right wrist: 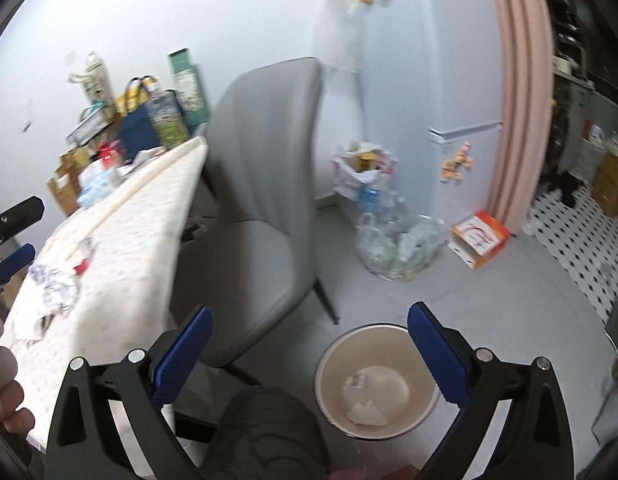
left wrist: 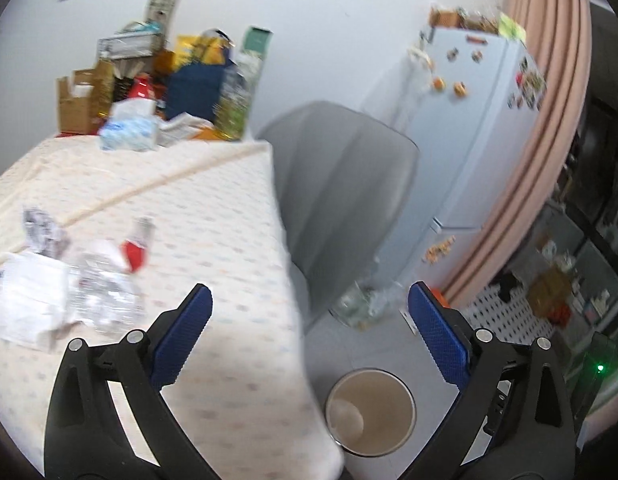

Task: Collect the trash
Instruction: 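Move both tools back toward the trash on the table, then grasp the white tissue with the left gripper while the right gripper grasps the clear bottle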

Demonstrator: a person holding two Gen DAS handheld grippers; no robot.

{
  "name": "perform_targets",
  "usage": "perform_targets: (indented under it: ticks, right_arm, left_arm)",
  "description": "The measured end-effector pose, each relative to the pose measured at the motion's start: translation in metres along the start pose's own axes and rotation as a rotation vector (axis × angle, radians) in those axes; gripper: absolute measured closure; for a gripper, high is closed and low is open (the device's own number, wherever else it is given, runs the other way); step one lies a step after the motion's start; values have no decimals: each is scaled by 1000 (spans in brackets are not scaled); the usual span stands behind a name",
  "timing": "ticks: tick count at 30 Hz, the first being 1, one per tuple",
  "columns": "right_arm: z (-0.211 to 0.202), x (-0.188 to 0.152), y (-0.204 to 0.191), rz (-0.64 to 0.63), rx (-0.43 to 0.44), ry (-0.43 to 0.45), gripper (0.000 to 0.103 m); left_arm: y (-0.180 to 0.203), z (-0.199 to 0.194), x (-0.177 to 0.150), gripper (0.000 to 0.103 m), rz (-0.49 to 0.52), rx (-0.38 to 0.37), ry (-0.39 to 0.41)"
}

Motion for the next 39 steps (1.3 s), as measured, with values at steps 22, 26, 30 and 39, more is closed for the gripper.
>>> perform_targets:
  ticks: [22, 26, 30, 39]
  right_arm:
    - [-50, 2, -188, -218, 277, 24, 8]
    - [-53, -1, -218, -260, 310, 17, 9]
    - [-52, -4, -244, -292, 340, 6, 9]
    - [-50, -15, -291, -341, 370, 1, 13]
  left_arm:
    - [-167, -150, -2, 12, -191, 208, 134]
    - [-198, -168, -8, 14, -248, 242, 154]
    - [-221, -180, -14, 28, -291, 266, 160]
    - [-278, -180, -38, 57, -453, 285, 140]
Point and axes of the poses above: each gripper's, at about its wrist camera, not at the fingertips, and z roughly the way its jaws point, y to its right, x to its top, the point moved 6 cm from there along z, roughly the way its jaws point, and after that the axes turned 14 degrees about -x, right-handed, at the moved point
